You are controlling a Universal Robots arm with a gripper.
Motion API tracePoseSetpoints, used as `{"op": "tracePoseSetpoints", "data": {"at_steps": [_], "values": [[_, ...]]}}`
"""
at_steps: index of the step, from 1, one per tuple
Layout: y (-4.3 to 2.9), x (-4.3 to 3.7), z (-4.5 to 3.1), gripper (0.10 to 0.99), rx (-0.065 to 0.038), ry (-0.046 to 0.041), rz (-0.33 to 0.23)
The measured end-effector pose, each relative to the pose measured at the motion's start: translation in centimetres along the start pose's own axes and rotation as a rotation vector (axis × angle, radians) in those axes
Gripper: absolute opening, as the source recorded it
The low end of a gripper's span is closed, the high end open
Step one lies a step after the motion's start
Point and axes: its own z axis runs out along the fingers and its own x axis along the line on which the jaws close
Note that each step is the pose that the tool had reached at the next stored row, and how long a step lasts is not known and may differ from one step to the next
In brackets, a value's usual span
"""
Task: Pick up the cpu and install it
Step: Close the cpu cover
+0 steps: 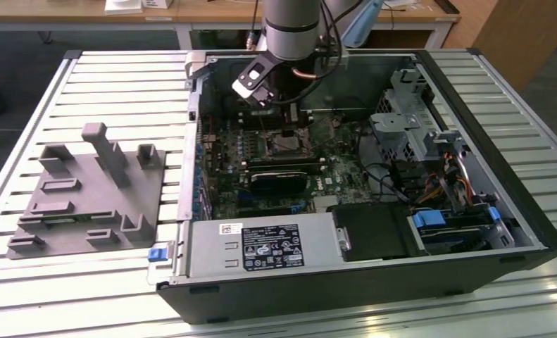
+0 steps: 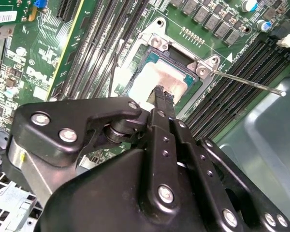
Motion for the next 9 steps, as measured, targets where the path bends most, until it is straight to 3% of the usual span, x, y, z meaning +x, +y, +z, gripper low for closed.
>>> {"op": "tracePoseSetpoints", "data": {"at_steps": [9], "values": [[0.03,-0.02,-0.71,0.106,0.0,-0.0001,0.0]]}}
